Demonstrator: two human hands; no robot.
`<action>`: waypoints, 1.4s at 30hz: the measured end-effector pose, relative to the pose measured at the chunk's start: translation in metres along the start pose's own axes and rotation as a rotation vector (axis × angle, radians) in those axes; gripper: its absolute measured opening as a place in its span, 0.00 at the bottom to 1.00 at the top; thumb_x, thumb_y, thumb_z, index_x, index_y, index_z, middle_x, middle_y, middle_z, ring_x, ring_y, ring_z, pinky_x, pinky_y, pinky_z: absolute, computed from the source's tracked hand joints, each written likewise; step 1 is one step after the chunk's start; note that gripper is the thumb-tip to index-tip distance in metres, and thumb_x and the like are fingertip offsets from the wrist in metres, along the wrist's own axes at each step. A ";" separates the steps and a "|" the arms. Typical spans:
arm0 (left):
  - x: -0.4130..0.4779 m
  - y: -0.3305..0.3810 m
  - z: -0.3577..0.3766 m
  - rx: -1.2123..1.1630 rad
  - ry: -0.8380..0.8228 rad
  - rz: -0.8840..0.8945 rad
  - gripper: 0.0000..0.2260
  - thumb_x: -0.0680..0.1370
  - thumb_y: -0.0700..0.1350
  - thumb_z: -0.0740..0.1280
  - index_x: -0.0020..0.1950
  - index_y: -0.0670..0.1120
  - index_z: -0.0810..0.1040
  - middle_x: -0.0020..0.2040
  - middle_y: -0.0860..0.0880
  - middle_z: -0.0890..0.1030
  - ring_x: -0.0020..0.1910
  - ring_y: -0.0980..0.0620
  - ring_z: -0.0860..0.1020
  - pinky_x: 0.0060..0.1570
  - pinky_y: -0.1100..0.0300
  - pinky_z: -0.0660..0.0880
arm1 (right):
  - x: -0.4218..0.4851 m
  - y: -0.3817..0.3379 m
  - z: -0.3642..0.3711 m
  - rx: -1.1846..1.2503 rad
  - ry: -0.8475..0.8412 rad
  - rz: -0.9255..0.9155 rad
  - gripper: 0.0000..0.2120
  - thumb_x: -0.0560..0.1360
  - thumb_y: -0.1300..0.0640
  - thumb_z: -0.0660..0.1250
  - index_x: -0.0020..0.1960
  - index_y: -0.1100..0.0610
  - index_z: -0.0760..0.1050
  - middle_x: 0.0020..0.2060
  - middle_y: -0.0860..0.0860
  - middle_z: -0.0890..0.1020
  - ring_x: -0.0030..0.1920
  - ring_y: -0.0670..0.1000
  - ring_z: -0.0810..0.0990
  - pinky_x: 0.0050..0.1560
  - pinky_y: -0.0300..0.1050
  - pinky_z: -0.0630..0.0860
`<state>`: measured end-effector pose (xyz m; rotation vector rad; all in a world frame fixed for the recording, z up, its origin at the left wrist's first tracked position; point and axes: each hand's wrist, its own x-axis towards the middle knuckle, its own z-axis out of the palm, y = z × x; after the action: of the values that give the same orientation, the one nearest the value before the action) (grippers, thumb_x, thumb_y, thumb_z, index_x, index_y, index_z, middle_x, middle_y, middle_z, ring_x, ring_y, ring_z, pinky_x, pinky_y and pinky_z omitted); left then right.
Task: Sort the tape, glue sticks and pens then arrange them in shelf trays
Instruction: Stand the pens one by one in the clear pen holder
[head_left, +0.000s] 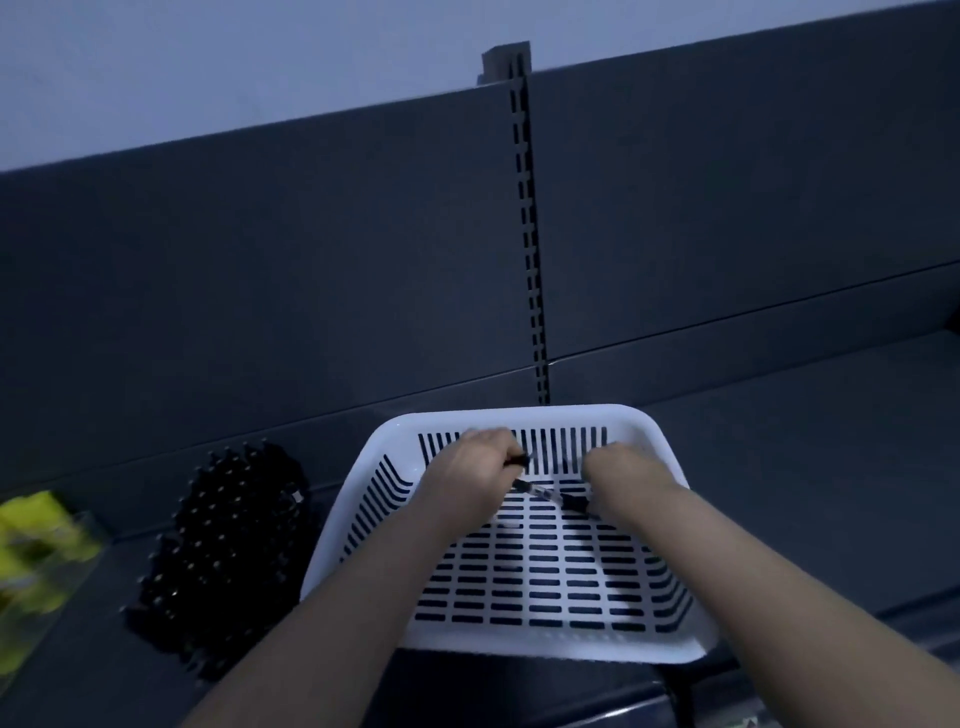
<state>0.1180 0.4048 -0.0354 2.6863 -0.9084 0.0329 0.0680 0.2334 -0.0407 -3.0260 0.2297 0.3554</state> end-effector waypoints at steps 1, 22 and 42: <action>-0.004 0.000 -0.010 -0.168 0.127 -0.034 0.06 0.80 0.47 0.61 0.55 0.48 0.74 0.45 0.54 0.76 0.47 0.54 0.74 0.47 0.56 0.72 | 0.001 -0.003 0.003 -0.024 -0.019 -0.001 0.08 0.74 0.62 0.63 0.52 0.57 0.75 0.48 0.52 0.77 0.51 0.54 0.78 0.43 0.43 0.72; -0.182 -0.069 -0.149 -0.528 0.745 -0.164 0.07 0.78 0.42 0.67 0.54 0.51 0.79 0.47 0.55 0.81 0.45 0.61 0.79 0.45 0.73 0.72 | -0.120 -0.176 -0.063 0.905 0.633 -0.451 0.09 0.74 0.59 0.70 0.50 0.47 0.80 0.43 0.40 0.80 0.44 0.36 0.79 0.45 0.26 0.73; -0.231 -0.115 -0.091 -0.189 0.628 -0.266 0.09 0.76 0.45 0.68 0.56 0.52 0.76 0.42 0.59 0.76 0.48 0.62 0.66 0.44 0.65 0.66 | -0.132 -0.231 -0.010 0.935 0.519 -0.431 0.12 0.71 0.62 0.72 0.49 0.48 0.78 0.37 0.42 0.78 0.38 0.40 0.78 0.42 0.27 0.74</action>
<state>0.0090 0.6539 -0.0073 2.3603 -0.3380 0.6533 -0.0201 0.4780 0.0161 -2.0855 -0.1877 -0.4577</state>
